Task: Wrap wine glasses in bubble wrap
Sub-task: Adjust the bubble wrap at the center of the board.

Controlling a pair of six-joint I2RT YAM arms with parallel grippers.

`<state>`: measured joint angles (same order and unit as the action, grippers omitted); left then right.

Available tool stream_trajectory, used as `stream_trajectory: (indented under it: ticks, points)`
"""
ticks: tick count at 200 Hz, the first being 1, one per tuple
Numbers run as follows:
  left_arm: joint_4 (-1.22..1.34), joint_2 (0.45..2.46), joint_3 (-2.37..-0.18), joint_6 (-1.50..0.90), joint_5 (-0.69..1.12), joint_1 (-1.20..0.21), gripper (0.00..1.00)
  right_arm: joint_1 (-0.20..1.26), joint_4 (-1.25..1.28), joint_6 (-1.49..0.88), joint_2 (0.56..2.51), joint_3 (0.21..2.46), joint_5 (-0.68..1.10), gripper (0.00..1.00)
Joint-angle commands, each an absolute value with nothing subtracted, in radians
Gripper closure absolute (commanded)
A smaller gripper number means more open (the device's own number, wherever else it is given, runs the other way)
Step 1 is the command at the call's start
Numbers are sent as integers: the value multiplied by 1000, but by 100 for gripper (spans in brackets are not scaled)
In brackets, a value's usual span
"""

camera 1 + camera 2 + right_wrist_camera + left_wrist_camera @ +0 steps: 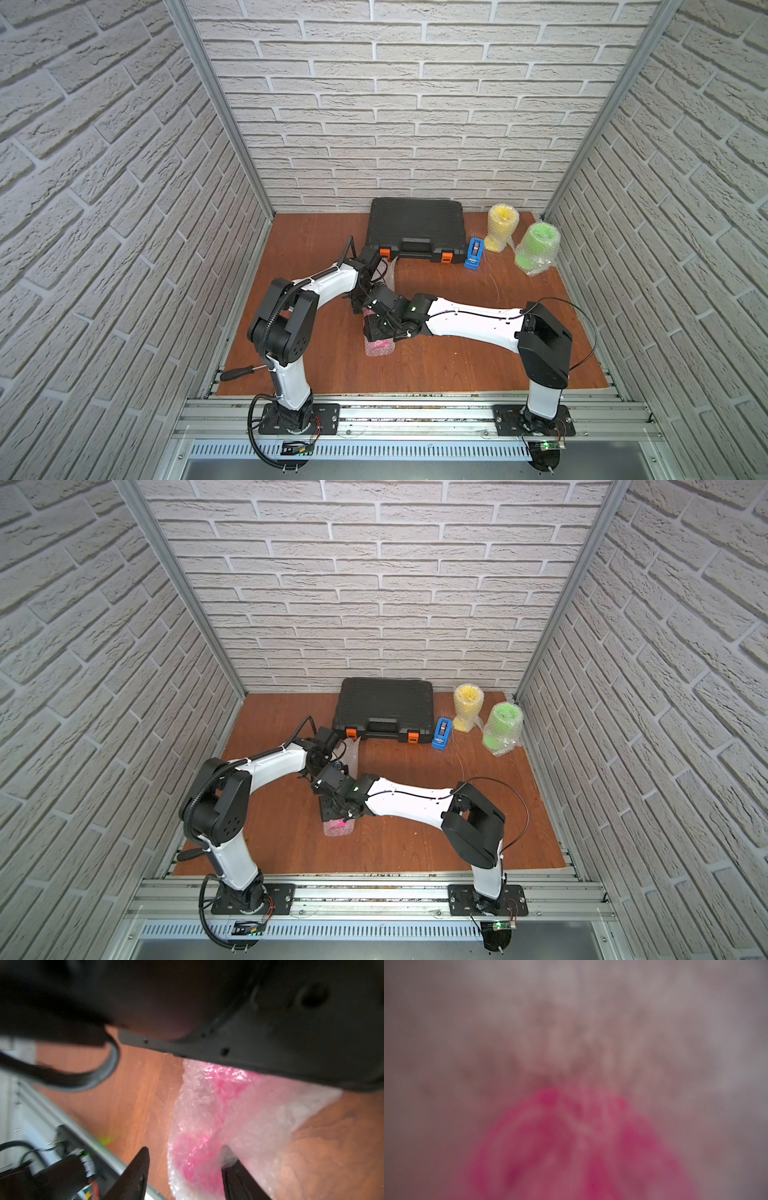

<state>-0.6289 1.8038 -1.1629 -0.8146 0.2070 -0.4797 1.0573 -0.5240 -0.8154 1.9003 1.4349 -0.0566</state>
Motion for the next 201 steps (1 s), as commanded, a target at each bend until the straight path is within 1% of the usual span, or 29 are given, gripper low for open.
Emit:
stream_trajectory:
  ticks: [1,20,35,47,56,70,79,87,109,147,168,201]
  points:
    - [-616,1818,-1107,-870,187,-477,31,1088,-609,-768,1943,1473,-186,47]
    - [-596,1802,-1087,-890,202,-472,30,1105,-651,-749,1957,1495,-269,59]
    - [-580,1784,-1072,-912,211,-466,26,1108,-654,-743,1957,1491,-290,68]
    - [-571,1760,-1062,-927,216,-463,23,1107,-649,-732,1945,1481,-296,78]
    - [-572,1742,-1062,-932,218,-458,19,1107,-640,-720,1926,1467,-299,84]
    - [-587,1715,-1070,-930,209,-451,10,1108,-606,-681,1886,1430,-294,92]
    - [-600,1696,-1080,-924,199,-444,7,1108,-572,-643,1856,1397,-282,97]
    - [-611,1686,-1091,-919,191,-434,4,1108,-544,-611,1829,1367,-273,97]
    - [-648,1690,-1121,-882,173,-391,2,1104,-523,-560,1765,1299,-268,97]
    - [-701,1716,-1138,-805,144,-294,2,1092,-553,-510,1676,1217,-263,97]
    - [-710,1699,-1124,-778,143,-232,2,1077,-556,-474,1621,1162,-255,97]
    - [-749,1650,-1152,-704,141,-181,2,1054,-528,-344,1549,1089,-209,97]
